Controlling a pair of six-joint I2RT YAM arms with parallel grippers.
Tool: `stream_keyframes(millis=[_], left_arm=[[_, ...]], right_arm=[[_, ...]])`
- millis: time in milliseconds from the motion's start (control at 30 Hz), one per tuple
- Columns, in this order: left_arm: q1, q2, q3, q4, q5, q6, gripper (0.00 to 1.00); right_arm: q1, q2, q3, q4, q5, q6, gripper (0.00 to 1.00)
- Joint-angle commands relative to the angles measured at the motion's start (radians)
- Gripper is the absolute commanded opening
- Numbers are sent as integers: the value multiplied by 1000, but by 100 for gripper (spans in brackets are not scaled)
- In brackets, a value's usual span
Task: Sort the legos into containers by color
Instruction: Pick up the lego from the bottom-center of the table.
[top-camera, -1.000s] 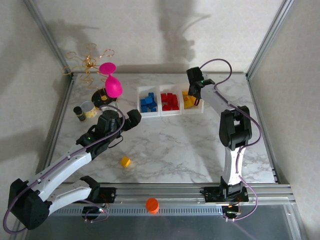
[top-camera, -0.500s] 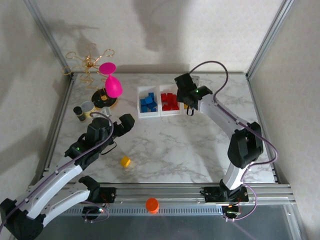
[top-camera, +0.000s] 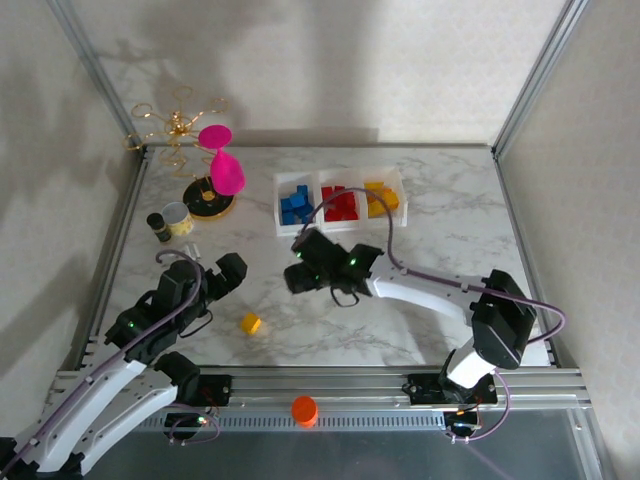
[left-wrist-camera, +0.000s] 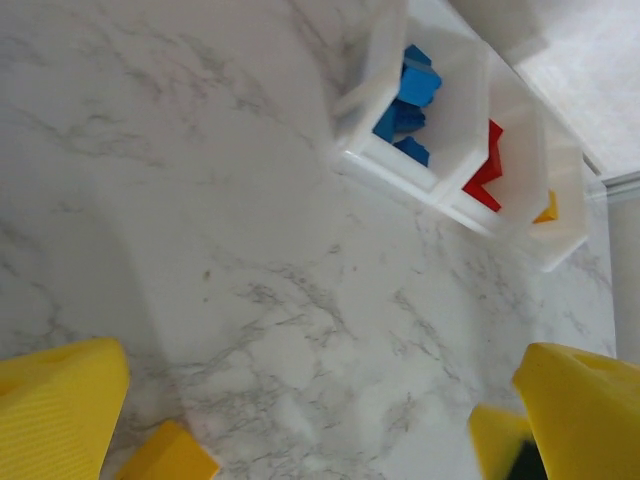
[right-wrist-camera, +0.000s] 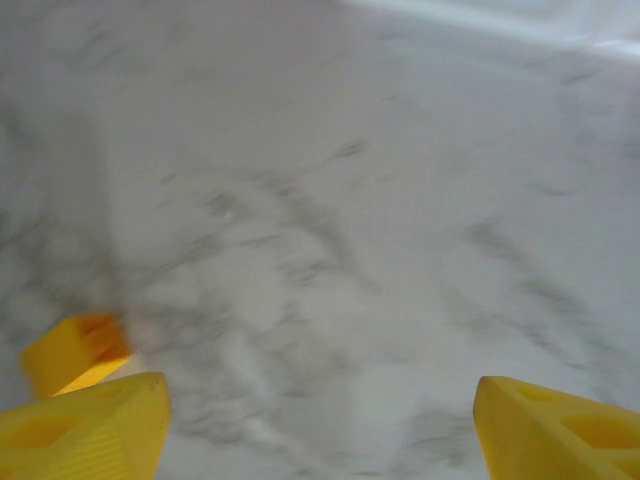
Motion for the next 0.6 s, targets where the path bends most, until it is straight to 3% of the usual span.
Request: stream_keyframes(millis=[0, 267, 567], left_arm=[[6, -22, -2, -146, -81, -59, 100], [6, -87, 24, -256, -151, -117, 100], [6, -114, 38, -302, -184, -138, 100]], right_arm=[[65, 41, -53, 186, -117, -38, 81], [175, 195, -82, 423, -183, -145, 83], [212, 361, -1, 440, -148, -231, 86]])
